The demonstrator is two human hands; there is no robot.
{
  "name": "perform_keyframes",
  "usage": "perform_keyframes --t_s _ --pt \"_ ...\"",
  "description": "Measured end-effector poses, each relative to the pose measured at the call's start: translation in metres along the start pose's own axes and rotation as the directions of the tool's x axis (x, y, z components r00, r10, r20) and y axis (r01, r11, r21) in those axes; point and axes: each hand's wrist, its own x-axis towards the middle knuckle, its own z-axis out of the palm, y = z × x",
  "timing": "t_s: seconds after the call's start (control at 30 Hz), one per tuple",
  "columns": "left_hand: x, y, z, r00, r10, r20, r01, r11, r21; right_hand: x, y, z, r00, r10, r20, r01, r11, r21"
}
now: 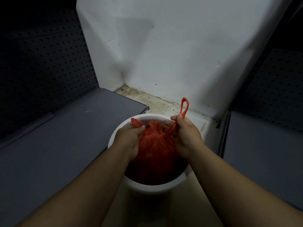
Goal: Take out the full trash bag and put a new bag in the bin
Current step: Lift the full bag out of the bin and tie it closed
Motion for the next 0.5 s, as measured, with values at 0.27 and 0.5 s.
perform_keyframes --t_s 0.27,0.5 --pt "0.000 -0.006 0.004 0.963 0.238 0.130 -0.265 0.923 0.278 -0.001 0.002 0.001 0.998 0.032 -0.057 -0.026 0.995 0.097" --pt "-0.001 0.000 -0.009 0.905 0.320 0.281 -0.416 0.806 0.422 0.005 -0.001 -0.005 0.991 -0.133 0.014 0.128 0.916 -0.379"
